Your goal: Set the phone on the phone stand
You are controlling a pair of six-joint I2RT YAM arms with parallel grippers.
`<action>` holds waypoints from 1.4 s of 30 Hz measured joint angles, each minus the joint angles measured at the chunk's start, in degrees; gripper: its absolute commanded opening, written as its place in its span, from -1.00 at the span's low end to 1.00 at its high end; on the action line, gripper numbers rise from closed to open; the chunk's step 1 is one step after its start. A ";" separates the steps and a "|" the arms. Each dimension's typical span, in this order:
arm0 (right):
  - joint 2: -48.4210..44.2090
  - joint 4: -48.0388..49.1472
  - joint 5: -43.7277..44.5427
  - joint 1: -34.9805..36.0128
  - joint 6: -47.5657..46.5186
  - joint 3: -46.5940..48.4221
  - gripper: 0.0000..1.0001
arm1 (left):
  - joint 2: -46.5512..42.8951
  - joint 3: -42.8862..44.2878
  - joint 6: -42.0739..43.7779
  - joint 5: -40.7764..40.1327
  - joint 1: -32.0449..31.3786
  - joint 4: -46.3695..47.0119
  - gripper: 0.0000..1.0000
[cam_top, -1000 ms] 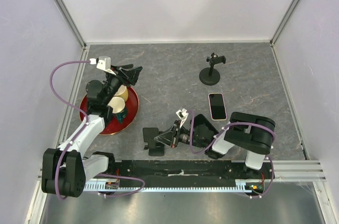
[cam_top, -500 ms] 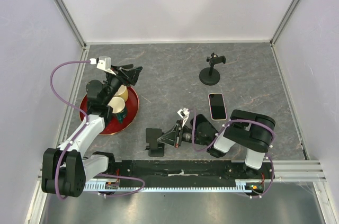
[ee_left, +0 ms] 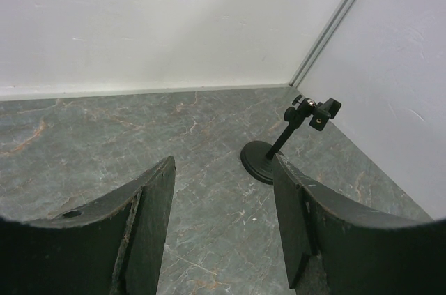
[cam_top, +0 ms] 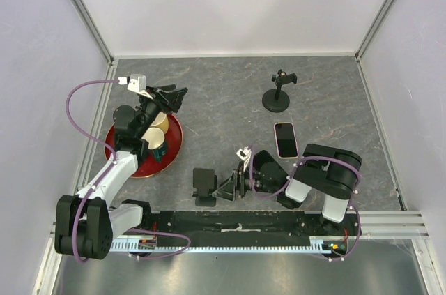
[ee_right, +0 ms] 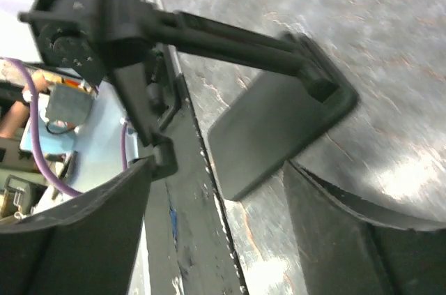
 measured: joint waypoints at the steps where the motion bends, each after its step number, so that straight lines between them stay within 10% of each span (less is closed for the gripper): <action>1: 0.00 -0.94 -0.20 -0.35 0.28 -0.79 0.96 | 0.00 0.00 0.00 0.00 0.00 -0.02 0.28; 11: -20.87 -16.04 -1.27 -3.87 -3.30 -1.42 0.96 | -0.52 0.00 0.72 -0.02 0.00 -1.70 0.29; 19: -41.27 -67.69 12.98 -4.37 -16.09 15.82 0.96 | -1.49 0.90 3.85 -0.02 -0.92 -5.88 0.38; 27: -35.50 -108.93 37.57 -15.41 -20.74 38.10 0.96 | -1.11 4.15 5.90 2.10 -1.03 -9.99 0.41; 42: -12.94 -124.82 22.21 -33.40 -33.79 50.05 0.96 | 4.02 8.94 8.07 11.89 -1.07 -15.34 0.41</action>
